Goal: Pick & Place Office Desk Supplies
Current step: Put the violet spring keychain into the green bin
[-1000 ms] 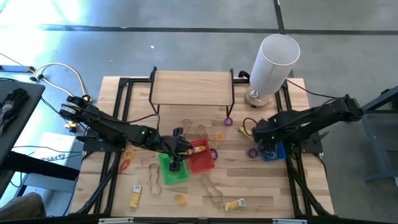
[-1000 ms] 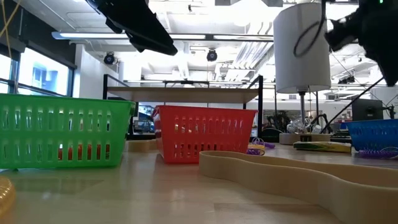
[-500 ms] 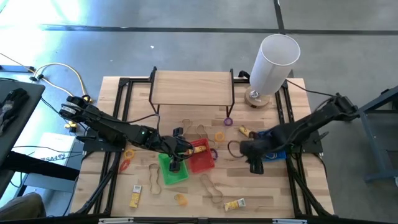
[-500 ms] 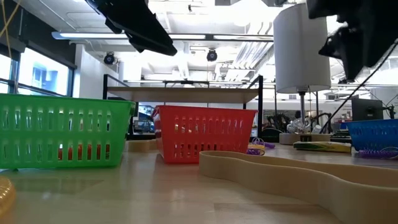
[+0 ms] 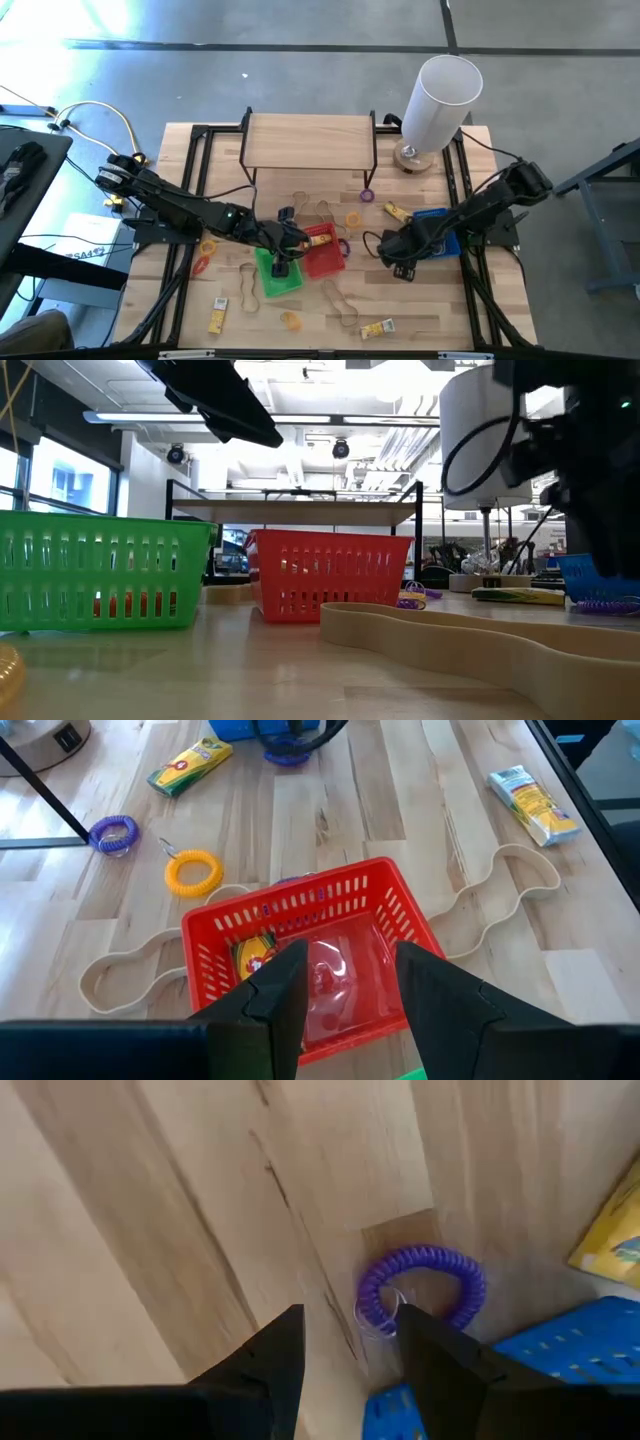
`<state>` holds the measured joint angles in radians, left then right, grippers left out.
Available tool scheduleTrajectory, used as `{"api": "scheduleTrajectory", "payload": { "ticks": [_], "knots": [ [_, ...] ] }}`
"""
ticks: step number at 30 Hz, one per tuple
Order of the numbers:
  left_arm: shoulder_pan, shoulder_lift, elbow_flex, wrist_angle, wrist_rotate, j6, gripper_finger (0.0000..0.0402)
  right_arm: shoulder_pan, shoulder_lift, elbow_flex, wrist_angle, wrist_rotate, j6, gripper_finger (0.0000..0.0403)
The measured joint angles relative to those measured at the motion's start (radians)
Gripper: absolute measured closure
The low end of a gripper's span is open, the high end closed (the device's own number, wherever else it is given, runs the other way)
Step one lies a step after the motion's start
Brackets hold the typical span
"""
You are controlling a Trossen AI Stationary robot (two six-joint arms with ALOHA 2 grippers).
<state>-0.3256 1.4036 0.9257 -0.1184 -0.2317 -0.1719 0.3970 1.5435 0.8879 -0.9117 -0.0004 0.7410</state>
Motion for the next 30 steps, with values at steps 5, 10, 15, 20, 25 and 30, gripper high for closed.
{"api": "scheduleTrajectory", "payload": {
  "ticks": [5, 10, 15, 20, 25, 30],
  "knots": [
    [0.0, 0.0, 0.0, 0.0, 0.0, -0.001, 0.0256, -0.042, 0.048, 0.0, 0.002, -0.005, 0.005, 0.0254],
    [0.0, 0.0, 0.0, 0.0, 0.0, -0.006, 0.0256, -0.077, 0.076, 0.0, 0.003, 0.0, -0.002, 0.0254],
    [0.0, 0.0, 0.0, 0.004, 0.0, -0.003, 0.0256, -0.105, 0.084, 0.0, 0.008, -0.002, -0.004, 0.0254],
    [0.0, 0.0, 0.0, 0.004, 0.0, 0.0, 0.0256, -0.113, 0.084, 0.0, 0.011, -0.022, 0.0, 0.0254],
    [0.0, 0.0, 0.0, 0.004, 0.0, 0.0, 0.0256, -0.111, 0.084, 0.001, 0.012, -0.055, 0.049, 0.0254],
    [0.0, 0.0, 0.0, 0.012, 0.0, 0.0, 0.0256, -0.111, 0.084, 0.001, 0.012, -0.04, 0.057, 0.0254]
  ]
}}
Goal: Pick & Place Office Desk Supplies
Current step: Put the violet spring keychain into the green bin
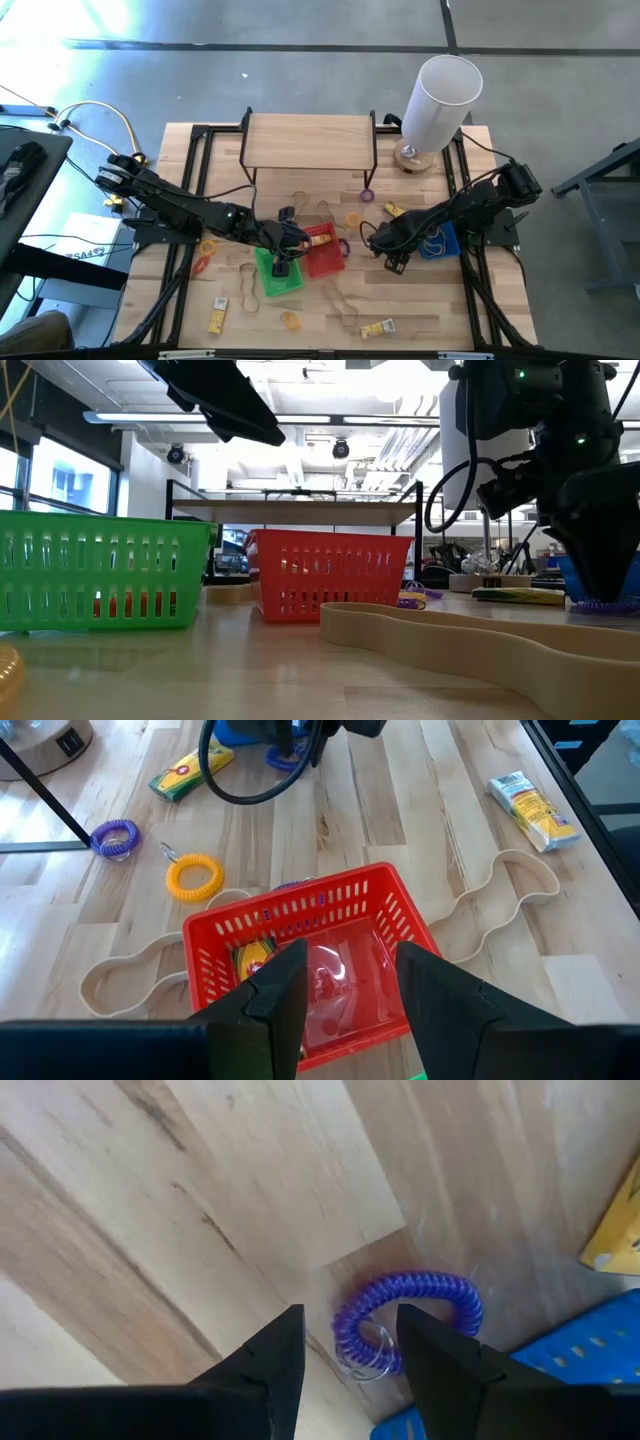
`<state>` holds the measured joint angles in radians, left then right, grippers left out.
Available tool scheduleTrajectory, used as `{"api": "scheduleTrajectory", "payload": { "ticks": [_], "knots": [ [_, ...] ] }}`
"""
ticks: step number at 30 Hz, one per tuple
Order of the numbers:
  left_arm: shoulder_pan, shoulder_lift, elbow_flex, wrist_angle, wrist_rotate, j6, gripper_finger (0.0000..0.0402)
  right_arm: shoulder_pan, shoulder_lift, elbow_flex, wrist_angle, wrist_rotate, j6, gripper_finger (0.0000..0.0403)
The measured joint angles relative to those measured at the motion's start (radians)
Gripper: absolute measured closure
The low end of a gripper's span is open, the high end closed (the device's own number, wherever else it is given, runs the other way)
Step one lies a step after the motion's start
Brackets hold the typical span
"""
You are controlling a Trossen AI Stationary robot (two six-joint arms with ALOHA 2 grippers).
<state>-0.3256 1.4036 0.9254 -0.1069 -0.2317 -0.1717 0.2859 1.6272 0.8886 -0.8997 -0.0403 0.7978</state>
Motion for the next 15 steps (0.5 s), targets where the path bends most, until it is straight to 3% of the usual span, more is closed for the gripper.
{"api": "scheduleTrajectory", "payload": {
  "ticks": [15],
  "knots": [
    [0.0, 0.0, 0.0, 0.0, 0.0, 0.001, 0.0256, 0.015, 0.077, 0.005, 0.017, -0.027, 0.009, 0.0254]
  ]
}}
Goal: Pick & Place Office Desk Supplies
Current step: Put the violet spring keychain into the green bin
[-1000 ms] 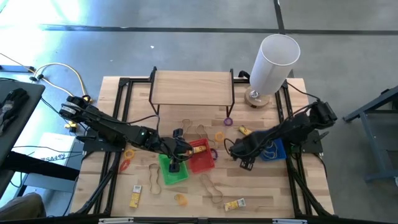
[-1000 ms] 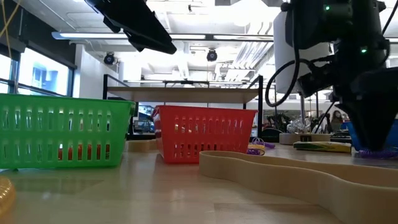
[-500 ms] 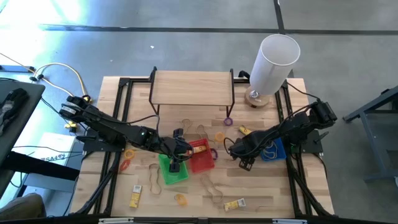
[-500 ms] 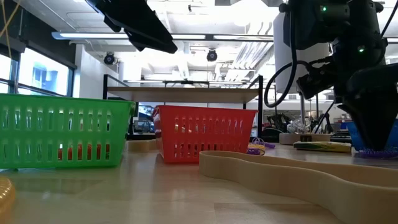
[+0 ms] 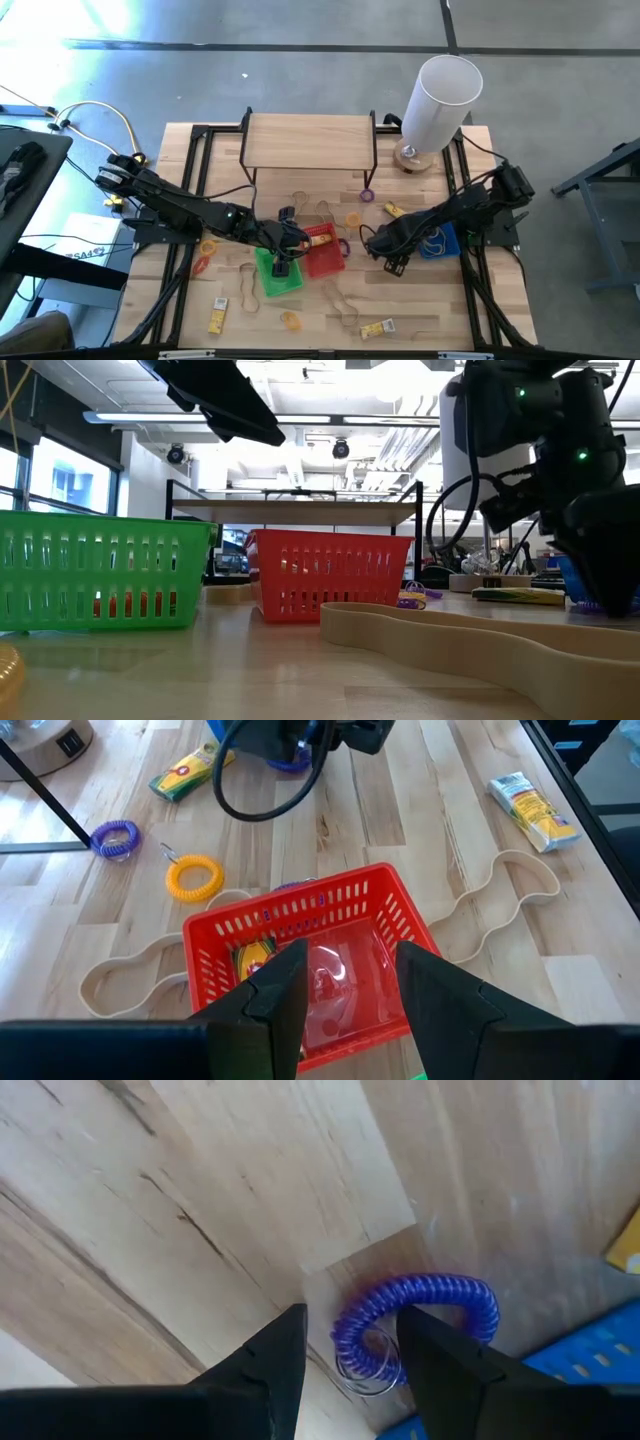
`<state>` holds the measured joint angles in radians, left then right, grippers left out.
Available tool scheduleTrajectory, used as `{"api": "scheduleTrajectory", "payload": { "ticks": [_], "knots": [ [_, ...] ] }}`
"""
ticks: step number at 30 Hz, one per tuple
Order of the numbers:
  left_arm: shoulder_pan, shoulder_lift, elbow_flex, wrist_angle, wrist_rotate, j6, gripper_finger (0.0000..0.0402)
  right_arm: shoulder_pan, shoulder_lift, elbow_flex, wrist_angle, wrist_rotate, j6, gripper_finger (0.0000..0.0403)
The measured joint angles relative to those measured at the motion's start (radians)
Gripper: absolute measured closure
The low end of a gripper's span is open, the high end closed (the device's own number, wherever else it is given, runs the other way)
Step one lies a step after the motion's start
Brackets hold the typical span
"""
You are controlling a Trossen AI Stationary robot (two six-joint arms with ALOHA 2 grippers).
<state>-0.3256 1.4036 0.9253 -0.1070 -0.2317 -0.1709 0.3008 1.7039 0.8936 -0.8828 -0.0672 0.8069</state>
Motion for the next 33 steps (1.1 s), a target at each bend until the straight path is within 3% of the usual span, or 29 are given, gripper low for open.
{"api": "scheduleTrajectory", "payload": {
  "ticks": [6, 14, 22, 33],
  "knots": [
    [0.0, 0.0, 0.0, 0.001, 0.0, 0.0, 0.0256, -0.001, 0.009, -0.001, 0.029, -0.016, -0.047, 0.0271],
    [0.0, 0.0, 0.0, 0.001, 0.0, 0.0, 0.0256, 0.001, 0.011, -0.002, 0.027, 0.005, -0.099, 0.0387],
    [0.0, 0.0, 0.0, 0.004, 0.0, 0.027, 0.0256, 0.041, -0.02, 0.013, 0.005, 0.06, -0.132, 0.0396],
    [0.005, 0.0, 0.0, 0.007, 0.0, 0.124, 0.0256, 0.138, -0.167, 0.031, 0.073, 0.119, -0.16, 0.0397]
  ]
}}
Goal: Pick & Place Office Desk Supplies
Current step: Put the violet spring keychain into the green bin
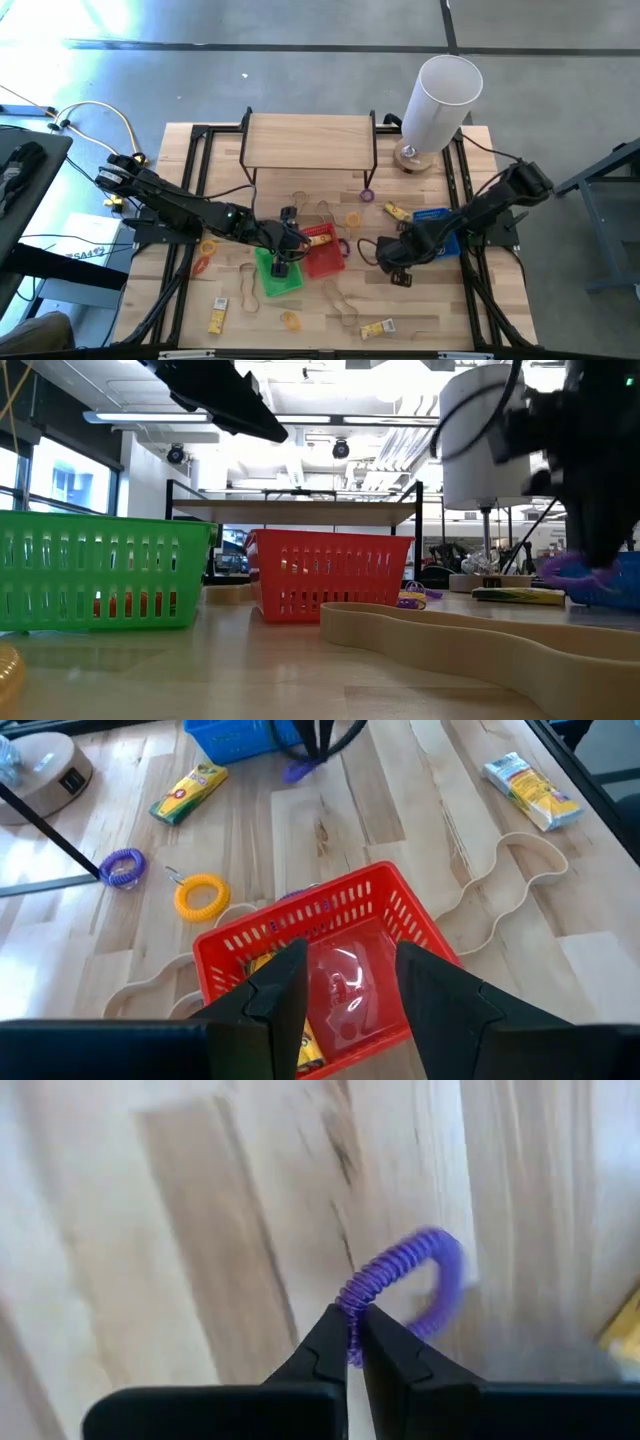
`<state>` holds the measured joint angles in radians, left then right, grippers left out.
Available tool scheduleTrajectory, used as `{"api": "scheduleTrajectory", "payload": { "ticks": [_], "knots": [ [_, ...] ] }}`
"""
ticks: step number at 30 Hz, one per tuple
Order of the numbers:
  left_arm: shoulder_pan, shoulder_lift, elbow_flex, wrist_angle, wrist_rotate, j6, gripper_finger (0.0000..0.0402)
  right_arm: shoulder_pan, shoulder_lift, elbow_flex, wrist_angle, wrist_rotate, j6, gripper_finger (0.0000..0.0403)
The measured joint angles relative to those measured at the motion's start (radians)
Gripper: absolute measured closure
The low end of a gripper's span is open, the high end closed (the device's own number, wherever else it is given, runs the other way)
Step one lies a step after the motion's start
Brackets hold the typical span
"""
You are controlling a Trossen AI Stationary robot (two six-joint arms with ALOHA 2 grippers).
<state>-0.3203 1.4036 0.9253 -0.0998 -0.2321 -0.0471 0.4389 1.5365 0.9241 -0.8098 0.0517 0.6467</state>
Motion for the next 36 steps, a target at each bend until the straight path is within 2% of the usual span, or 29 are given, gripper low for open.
{"api": "scheduleTrajectory", "payload": {
  "ticks": [4, 9, 16, 19, 25, 31, 36],
  "knots": [
    [0.014, 0.0, 0.0, 0.0, 0.0, 0.0, 0.0256, 0.024, -0.041, 0.001, 0.134, 0.013, -0.08, 0.0397],
    [0.033, 0.0, 0.0, 0.05, 0.002, 0.008, 0.0256, 0.026, -0.047, 0.001, 0.338, -0.008, -0.254, 0.0398],
    [0.04, 0.052, 0.0, 0.231, 0.209, 0.151, 0.0256, 0.002, -0.048, 0.001, 0.519, -0.027, -0.437, 0.0398],
    [0.04, 0.097, 0.0, 0.303, 0.248, 0.195, 0.0256, -0.009, -0.048, 0.001, 0.571, -0.031, -0.484, 0.0398],
    [0.045, 0.172, 0.0, 0.408, 0.244, 0.253, 0.0256, -0.029, -0.048, 0.002, 0.619, -0.086, -0.499, 0.0398],
    [0.045, 0.22, 0.0, 0.5, 0.234, 0.252, 0.0256, -0.029, -0.049, 0.002, 0.65, -0.085, -0.539, 0.0398],
    [0.045, 0.249, 0.0, 0.516, 0.231, 0.252, 0.0256, -0.031, -0.049, 0.002, 0.701, -0.081, -0.589, 0.0398]
  ]
}}
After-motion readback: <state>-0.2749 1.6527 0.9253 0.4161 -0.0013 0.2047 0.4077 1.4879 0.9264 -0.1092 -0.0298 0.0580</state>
